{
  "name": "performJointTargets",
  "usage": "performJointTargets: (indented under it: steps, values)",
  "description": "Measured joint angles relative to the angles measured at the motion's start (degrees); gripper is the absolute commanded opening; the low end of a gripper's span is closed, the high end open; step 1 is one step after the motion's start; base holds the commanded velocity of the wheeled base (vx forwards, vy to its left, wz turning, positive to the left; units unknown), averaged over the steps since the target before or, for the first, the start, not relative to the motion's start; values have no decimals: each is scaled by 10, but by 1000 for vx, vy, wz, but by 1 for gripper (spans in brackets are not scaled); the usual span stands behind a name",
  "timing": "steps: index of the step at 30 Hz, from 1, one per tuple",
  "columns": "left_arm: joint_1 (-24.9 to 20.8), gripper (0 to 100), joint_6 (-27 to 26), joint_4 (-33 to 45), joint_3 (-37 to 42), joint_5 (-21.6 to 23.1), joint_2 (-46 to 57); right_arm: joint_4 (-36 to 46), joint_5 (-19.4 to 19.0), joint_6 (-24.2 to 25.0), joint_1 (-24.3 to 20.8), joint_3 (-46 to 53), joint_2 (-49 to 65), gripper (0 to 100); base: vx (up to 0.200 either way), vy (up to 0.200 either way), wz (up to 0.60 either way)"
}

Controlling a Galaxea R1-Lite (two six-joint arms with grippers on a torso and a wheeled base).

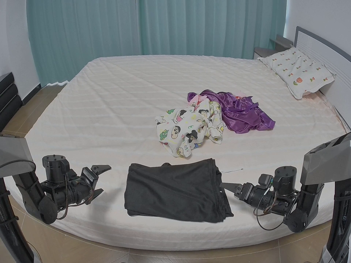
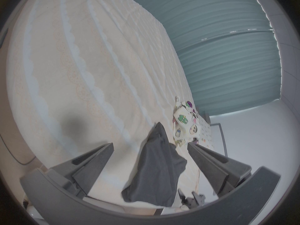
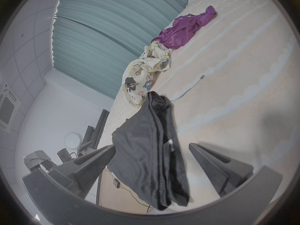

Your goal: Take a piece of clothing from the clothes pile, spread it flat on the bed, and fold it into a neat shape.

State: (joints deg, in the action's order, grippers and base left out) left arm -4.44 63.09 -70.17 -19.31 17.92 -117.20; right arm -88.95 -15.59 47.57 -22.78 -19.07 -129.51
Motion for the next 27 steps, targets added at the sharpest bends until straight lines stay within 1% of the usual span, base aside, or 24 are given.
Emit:
performJointTargets:
  steps: [3, 6, 8, 10, 15, 20, 23, 24, 27]
  values:
    - [-3, 100, -26, -3, 18, 36, 6, 0, 0, 0, 4, -5, -1, 100, 0, 0, 0]
    - [-9, 100, -79, -4, 45, 78, 12, 0, 0, 4, 9, -13, -3, 100, 0, 0, 0]
    - [-21, 100, -98, -4, 59, 94, 14, 0, 1, 9, 12, -19, -6, 100, 0, 0, 0]
    - [-38, 100, -104, -5, 67, 100, 15, 0, 1, 12, 15, -25, -8, 100, 0, 0, 0]
    - [-82, 100, -107, -5, 70, 97, 11, 0, 1, 14, 20, -39, -13, 100, 0, 0, 0]
    - [-120, 100, -109, -5, 44, 55, -16, 0, 7, 13, 25, -65, -22, 100, 0, 0, 0]
    - [-135, 100, -109, -5, 34, 45, -33, 0, 17, 13, 27, -90, -32, 100, 0, 0, 0]
    - [-139, 0, -109, -5, 31, 43, -38, 0, 18, 12, 28, -99, -36, 100, 0, 0, 0]
    - [-147, 0, -109, -5, 24, 41, -50, 0, 21, 12, 28, -124, -49, 100, 0, 0, 0]
